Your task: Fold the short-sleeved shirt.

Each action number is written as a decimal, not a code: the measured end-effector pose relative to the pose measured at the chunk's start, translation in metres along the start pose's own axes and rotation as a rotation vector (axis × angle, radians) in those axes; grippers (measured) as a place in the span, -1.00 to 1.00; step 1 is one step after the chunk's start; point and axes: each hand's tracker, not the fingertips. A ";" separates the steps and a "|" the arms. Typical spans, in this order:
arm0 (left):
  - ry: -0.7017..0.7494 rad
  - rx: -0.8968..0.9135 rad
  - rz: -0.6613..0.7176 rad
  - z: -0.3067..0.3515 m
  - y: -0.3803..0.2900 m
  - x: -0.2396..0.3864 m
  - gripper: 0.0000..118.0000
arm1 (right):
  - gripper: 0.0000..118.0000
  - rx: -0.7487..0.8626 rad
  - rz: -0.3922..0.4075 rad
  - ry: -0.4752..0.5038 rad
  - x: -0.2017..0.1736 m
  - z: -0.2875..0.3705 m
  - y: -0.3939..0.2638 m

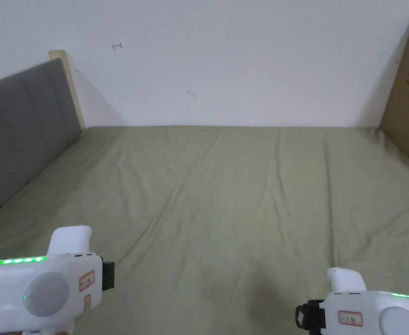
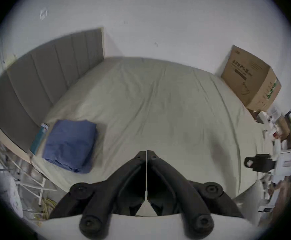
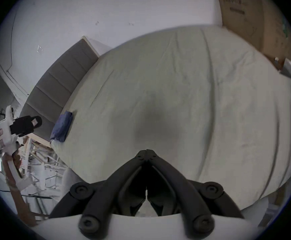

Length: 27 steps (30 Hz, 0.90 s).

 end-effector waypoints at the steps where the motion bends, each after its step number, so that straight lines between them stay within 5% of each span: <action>1: 0.022 0.040 -0.025 0.009 0.001 0.012 -1.00 | -1.00 0.049 0.023 -0.024 -0.004 0.011 0.005; 13: 0.087 0.570 -0.116 0.123 0.042 0.109 -1.00 | -1.00 0.761 0.224 -0.304 -0.075 0.158 0.061; 21: 0.058 0.635 -0.089 0.142 0.041 0.122 -0.96 | -1.00 0.819 0.267 -0.334 -0.092 0.180 0.057; 23: 0.045 0.647 -0.090 0.143 0.036 0.120 -0.55 | -0.74 0.818 0.265 -0.336 -0.093 0.177 0.053; 24: 0.040 0.646 -0.086 0.144 0.035 0.120 -0.13 | -0.54 0.816 0.264 -0.337 -0.093 0.176 0.051; 25: 0.027 0.638 -0.090 0.144 0.034 0.119 0.54 | -0.11 0.815 0.262 -0.335 -0.092 0.175 0.051; 26: 0.018 0.625 -0.089 0.143 0.034 0.118 0.90 | 0.25 0.814 0.257 -0.333 -0.092 0.175 0.050; 27: 0.026 0.613 -0.083 0.142 0.034 0.119 1.00 | 0.50 0.811 0.248 -0.328 -0.091 0.174 0.050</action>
